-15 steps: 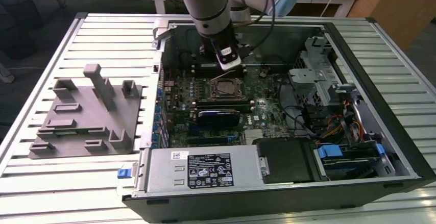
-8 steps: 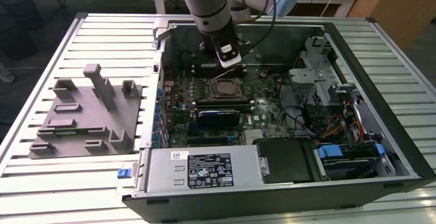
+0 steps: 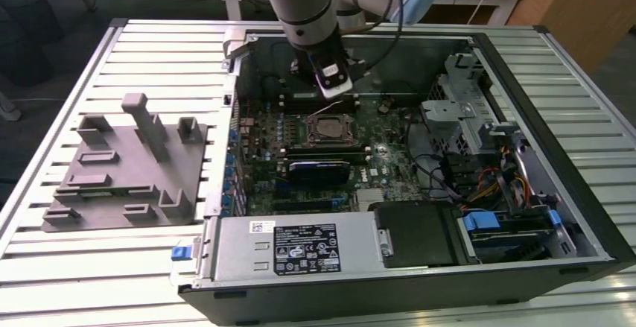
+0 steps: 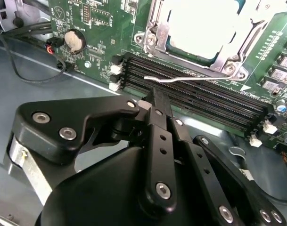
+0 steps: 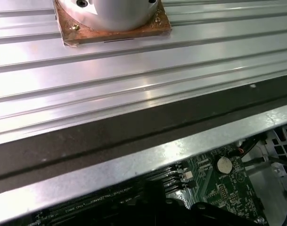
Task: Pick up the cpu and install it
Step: 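Install the first cpu locking lever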
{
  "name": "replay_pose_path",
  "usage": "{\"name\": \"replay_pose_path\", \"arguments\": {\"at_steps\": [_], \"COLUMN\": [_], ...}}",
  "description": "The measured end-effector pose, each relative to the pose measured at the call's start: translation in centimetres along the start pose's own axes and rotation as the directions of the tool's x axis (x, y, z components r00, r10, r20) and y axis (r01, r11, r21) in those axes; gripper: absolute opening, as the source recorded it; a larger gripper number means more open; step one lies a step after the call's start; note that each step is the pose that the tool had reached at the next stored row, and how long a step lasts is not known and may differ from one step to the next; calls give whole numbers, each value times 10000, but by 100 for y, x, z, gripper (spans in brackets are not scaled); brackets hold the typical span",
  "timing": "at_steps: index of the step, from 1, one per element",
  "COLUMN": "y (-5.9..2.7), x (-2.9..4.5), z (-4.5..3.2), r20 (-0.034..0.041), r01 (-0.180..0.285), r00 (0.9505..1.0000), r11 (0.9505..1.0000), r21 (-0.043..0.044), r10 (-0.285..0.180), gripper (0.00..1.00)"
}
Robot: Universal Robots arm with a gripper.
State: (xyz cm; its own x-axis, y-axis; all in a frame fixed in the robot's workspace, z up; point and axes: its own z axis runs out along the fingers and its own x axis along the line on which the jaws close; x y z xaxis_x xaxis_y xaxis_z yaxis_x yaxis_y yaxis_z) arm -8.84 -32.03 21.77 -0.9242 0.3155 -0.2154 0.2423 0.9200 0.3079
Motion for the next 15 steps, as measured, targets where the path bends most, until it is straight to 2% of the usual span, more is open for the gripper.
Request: {"name": "replay_pose_path", "arguments": {"at_steps": [11, 13, 15], "y": [-88, -91, -95], "x": [-29, -28, -26], "z": [-19, -13, -4], "r20": [14, 56, 143], "r01": [-41, -169, -424], "r00": [10000, 9998, 9990], "r11": [10000, 9999, 9991], "r21": [7, 39, 97], "r10": [41, 168, 423], "gripper": [11, 11, 11]}}
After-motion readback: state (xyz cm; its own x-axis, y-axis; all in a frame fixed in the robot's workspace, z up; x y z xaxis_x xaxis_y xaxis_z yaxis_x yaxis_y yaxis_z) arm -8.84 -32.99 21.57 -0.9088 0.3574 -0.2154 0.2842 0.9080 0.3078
